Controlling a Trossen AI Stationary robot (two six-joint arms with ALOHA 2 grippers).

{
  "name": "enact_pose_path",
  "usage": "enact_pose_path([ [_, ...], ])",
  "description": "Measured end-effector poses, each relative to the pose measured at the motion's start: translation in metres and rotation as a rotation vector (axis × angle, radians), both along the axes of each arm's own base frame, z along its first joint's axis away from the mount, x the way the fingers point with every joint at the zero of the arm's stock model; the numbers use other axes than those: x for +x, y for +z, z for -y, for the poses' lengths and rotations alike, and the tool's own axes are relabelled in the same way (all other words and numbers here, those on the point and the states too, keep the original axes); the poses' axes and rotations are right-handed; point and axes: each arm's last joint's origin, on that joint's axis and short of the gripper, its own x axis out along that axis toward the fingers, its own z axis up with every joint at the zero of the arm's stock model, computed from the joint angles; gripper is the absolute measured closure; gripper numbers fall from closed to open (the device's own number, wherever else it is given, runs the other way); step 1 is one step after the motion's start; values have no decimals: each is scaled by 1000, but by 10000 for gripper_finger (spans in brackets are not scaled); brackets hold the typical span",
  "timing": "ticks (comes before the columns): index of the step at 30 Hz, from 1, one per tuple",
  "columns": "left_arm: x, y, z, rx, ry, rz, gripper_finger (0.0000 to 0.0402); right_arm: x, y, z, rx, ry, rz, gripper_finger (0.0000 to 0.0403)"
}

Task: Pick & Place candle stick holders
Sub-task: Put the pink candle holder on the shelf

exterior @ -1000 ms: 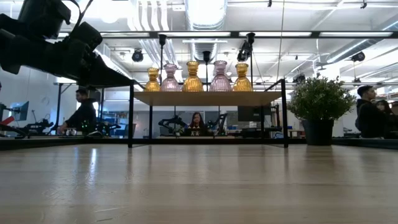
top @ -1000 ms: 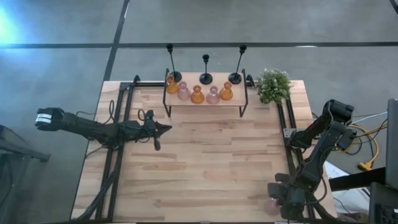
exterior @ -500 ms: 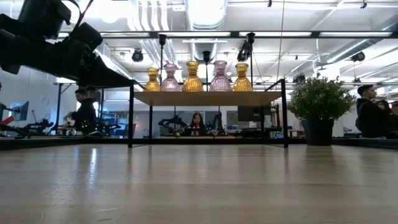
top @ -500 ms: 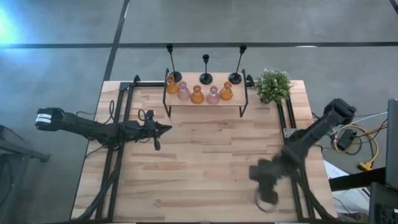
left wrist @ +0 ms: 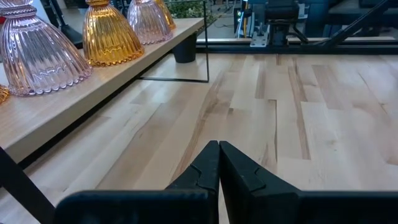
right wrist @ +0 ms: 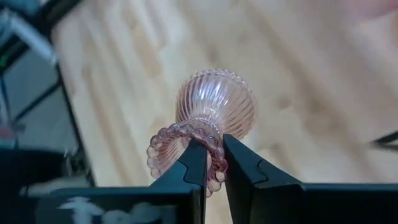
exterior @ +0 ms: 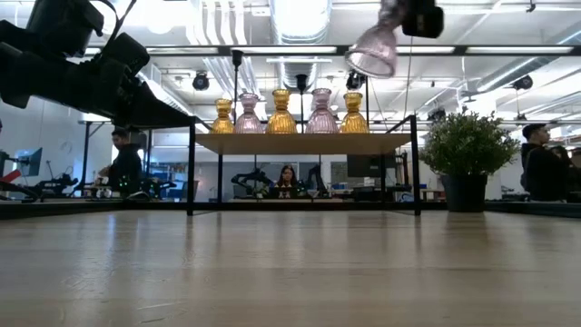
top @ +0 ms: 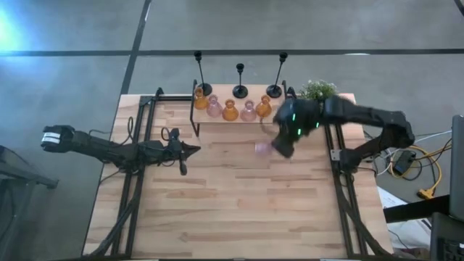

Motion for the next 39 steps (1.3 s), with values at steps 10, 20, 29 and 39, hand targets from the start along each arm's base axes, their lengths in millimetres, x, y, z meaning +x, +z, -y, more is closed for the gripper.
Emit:
enact_pose_path([
  [10, 0, 0, 0, 0, 0, 0, 390, -31, 39, 78, -146, -219, 70, 381],
  [20, 0, 0, 0, 0, -1, 0, 390, -48, 37, 112, -193, -297, 2, 381],
  [29, 0, 0, 0, 0, 0, -3, 390, -35, 39, 132, -186, -213, -158, 381],
  [39, 0, 0, 0, 0, 0, -5, 390, -14, 49, 162, -228, -150, -231, 381],
])
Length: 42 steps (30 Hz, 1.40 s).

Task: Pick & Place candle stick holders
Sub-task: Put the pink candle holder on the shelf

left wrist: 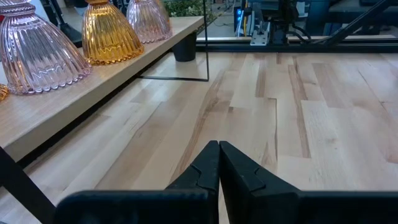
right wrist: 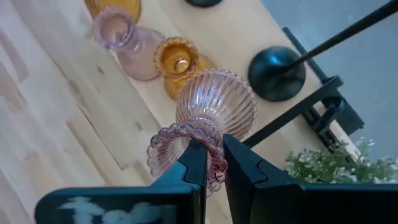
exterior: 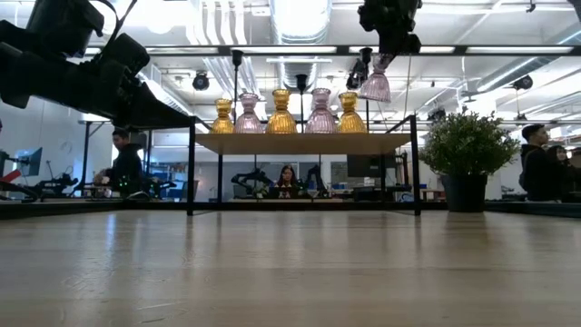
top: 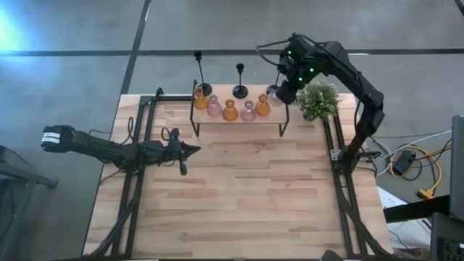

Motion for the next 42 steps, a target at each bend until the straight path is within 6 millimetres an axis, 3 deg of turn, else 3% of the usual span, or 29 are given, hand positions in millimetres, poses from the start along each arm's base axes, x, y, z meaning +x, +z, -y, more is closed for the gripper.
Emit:
enact_pose_path([
  [16, 0, 0, 0, 0, 0, -1, 390, -10, 4, -6, 1, -42, 8, 381],
  [28, 0, 0, 0, 0, 0, -1, 390, -2, -31, -1, 78, -82, -88, 382],
  [42, 0, 0, 0, 0, 0, -1, 390, 12, -56, 10, 93, -70, -78, 382],
])
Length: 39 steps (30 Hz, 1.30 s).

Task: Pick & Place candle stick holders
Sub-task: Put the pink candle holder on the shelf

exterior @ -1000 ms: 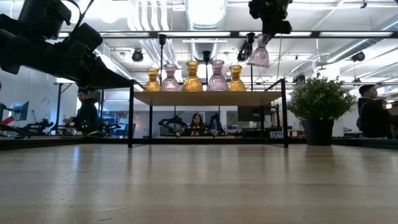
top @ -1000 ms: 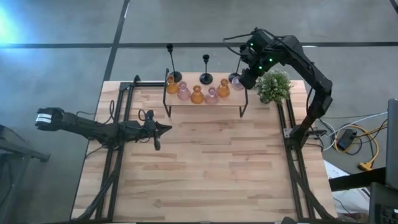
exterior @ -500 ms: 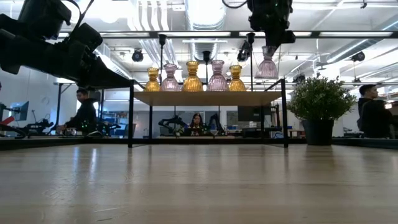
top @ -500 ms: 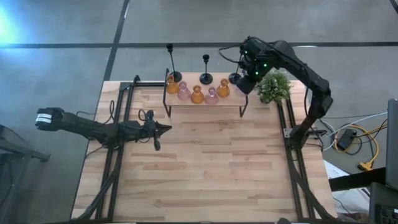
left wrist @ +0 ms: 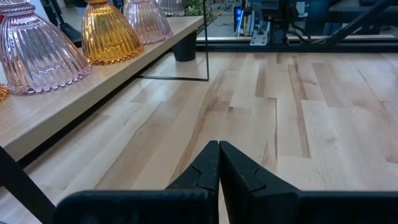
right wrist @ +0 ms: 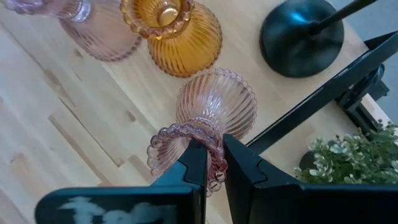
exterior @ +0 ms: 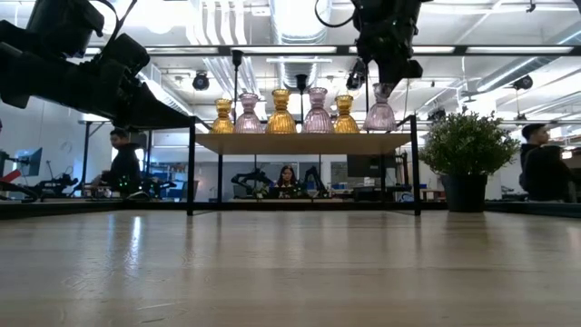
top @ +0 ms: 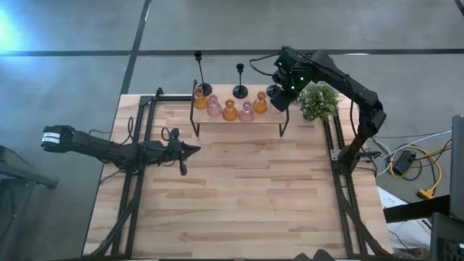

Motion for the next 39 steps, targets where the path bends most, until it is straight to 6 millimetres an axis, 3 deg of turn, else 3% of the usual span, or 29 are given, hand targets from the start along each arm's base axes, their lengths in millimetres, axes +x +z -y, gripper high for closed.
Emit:
enact_pose_path([
  [7, 0, 0, 0, 0, 0, 0, 390, 0, -10, 2, 19, -8, -25, 382],
  [19, 0, 0, 0, 0, 0, 0, 390, -3, -10, 14, -14, -45, 10, 382],
  [39, 0, 0, 0, 0, 0, 0, 390, -5, -15, 16, -17, -56, -6, 374],
])
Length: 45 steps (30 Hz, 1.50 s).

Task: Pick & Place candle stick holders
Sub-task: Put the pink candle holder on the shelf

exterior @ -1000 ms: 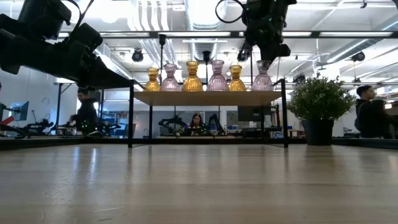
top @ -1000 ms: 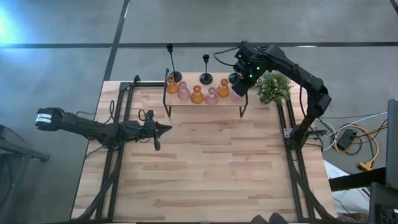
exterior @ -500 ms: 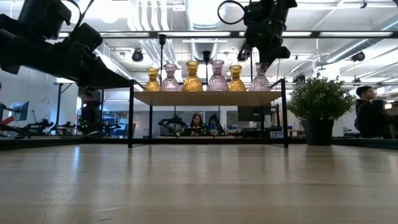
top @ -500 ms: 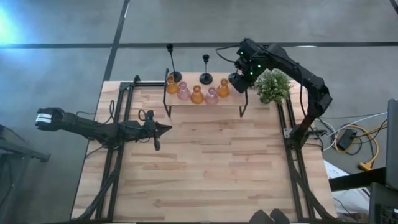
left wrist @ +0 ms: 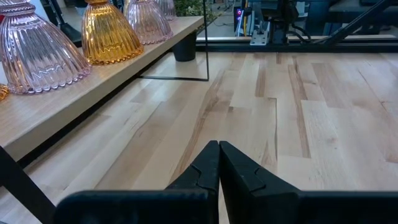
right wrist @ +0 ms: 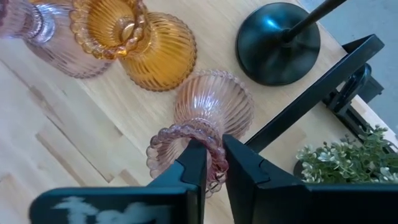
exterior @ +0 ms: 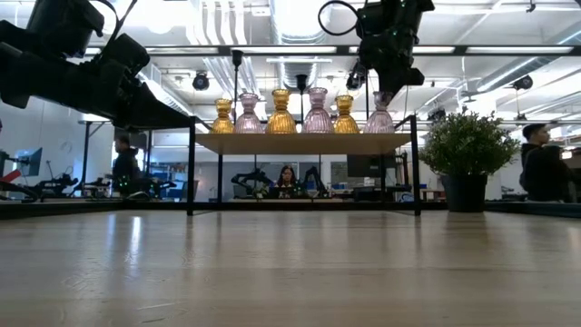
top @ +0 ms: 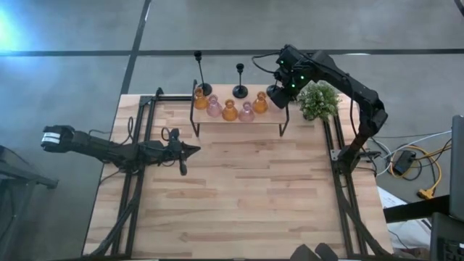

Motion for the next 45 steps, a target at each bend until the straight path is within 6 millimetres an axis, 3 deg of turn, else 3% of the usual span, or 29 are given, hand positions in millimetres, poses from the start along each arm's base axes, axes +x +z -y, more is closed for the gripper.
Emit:
enact_pose_path([
  [6, 0, 0, 0, 0, 0, 0, 390, 0, -3, 1, 1, 2, -16, 332],
  [18, 0, 0, 0, 0, 0, 0, 390, 3, -2, 2, -22, 26, 4, 343],
  [45, 0, 0, 0, 0, 0, 0, 390, 3, 3, 5, -101, 5, 10, 257],
])
